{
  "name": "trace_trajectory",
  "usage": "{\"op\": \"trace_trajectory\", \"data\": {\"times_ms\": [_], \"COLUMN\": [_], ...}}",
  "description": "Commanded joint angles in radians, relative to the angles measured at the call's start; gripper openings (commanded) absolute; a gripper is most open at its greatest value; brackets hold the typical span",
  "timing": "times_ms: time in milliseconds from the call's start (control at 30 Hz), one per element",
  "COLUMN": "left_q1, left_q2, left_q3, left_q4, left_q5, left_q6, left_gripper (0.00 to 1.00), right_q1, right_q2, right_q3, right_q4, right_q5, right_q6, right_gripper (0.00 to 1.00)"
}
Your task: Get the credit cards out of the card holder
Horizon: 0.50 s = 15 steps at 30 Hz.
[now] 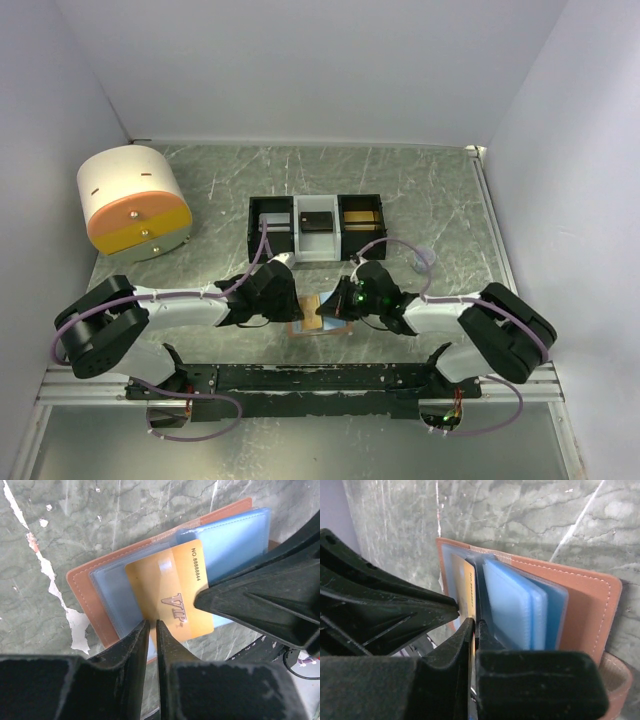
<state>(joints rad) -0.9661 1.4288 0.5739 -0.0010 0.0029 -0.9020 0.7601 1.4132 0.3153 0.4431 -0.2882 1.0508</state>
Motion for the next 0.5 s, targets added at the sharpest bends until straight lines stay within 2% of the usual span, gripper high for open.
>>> {"op": "trace_trajectory", "data": {"times_ms": [0,133,233,467], "left_q1": [-0.011,-0.011,-0.012,-0.016], "left_q2": [0.016,0.014,0.015,0.036], "left_q3": [-0.012,-0.009,0.005,0.035], "left_q4": [-0.031,-0.032,-0.032,-0.042], "left_q5": [-0.011,-0.008,0.002,0.022], "left_q6": [0.004,0.007,0.018,0.04], "left_gripper": [0.24,0.24,0.25,0.24], "right_q1": [-0.028,-0.052,-0.052,-0.052], "right_q2": [-0.085,-0.108,-0.085,-0.065], "right_q3": [0.005,-0.027,-0.056,-0.055], "right_q4": [-0.089,-0.11,-0.043,0.051], "right_q5": [0.022,0.007,-0.04,-0.055], "right_q6": [-0.049,-0.049,-0.024,0.023], "right_gripper": [0.0,0.0,0.02,0.19]}}
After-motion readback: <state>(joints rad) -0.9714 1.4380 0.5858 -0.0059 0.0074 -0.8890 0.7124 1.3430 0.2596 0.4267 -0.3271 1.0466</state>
